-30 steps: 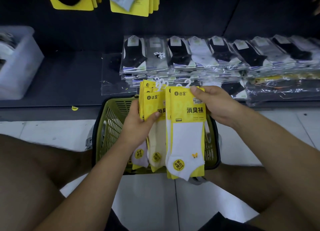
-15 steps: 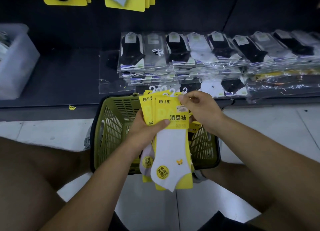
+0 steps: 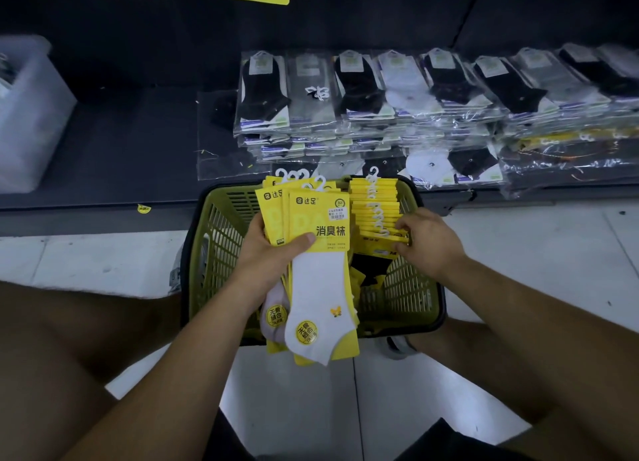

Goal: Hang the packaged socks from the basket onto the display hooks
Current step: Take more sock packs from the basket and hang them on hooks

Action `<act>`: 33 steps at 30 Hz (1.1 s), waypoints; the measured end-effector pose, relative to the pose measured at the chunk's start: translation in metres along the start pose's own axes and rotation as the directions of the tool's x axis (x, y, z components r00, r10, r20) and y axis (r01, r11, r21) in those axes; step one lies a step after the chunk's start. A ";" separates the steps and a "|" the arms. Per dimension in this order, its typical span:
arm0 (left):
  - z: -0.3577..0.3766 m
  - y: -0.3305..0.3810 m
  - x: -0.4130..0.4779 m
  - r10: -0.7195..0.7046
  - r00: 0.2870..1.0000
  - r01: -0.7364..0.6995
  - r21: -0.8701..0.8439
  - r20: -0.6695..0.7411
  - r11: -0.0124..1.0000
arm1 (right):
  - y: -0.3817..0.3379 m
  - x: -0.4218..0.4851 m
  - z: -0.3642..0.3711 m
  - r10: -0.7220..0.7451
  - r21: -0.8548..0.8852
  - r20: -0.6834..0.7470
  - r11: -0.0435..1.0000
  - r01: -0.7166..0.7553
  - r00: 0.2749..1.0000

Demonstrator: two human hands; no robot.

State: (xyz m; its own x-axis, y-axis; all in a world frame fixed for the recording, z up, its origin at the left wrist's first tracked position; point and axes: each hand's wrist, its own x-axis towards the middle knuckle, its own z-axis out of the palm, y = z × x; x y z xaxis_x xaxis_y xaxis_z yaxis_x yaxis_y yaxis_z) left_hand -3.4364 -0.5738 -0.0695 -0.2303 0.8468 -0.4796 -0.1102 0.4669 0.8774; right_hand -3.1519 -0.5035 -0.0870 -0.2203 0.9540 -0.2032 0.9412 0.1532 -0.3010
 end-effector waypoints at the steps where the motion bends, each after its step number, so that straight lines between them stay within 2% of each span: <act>1: 0.000 0.000 0.001 0.002 1.000 -0.002 0.001 -0.003 1.000 | 0.000 0.001 0.000 -0.001 -0.010 -0.002 1.000 0.001 1.000; 14: -0.003 -0.007 0.005 0.006 1.000 -0.006 -0.009 0.024 1.000 | 0.003 -0.001 0.007 0.036 -0.015 0.035 0.999 -0.035 0.999; 16: -0.003 -0.007 0.005 0.008 1.000 -0.008 -0.020 0.010 1.000 | 0.002 -0.001 0.003 0.020 0.032 0.059 0.999 -0.022 0.998; 19: -0.005 -0.008 0.006 0.011 1.000 -0.011 -0.036 -0.003 0.999 | -0.001 -0.003 -0.006 0.007 0.248 0.043 0.969 -0.018 0.999; 25: -0.005 -0.003 0.008 0.011 1.000 -0.012 -0.054 -0.026 0.998 | -0.003 0.006 -0.045 0.056 0.646 0.017 0.762 -0.054 0.998; 28: -0.007 -0.001 0.008 0.022 0.999 -0.023 -0.066 -0.026 0.998 | -0.006 0.011 -0.071 0.004 0.802 0.051 0.596 -0.044 0.999; 33: -0.007 0.004 0.004 0.070 0.997 -0.071 -0.033 -0.034 0.997 | -0.021 0.013 -0.115 0.047 0.969 0.057 0.238 -0.067 0.997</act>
State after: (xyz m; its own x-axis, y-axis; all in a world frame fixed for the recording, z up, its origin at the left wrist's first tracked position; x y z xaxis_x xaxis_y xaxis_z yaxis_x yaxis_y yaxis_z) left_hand -3.4448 -0.5703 -0.0674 -0.2705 0.8681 -0.4161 -0.1250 0.3969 0.9093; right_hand -3.1454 -0.4648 0.0238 -0.1898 0.9439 -0.2703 -0.0095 -0.2770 -0.9608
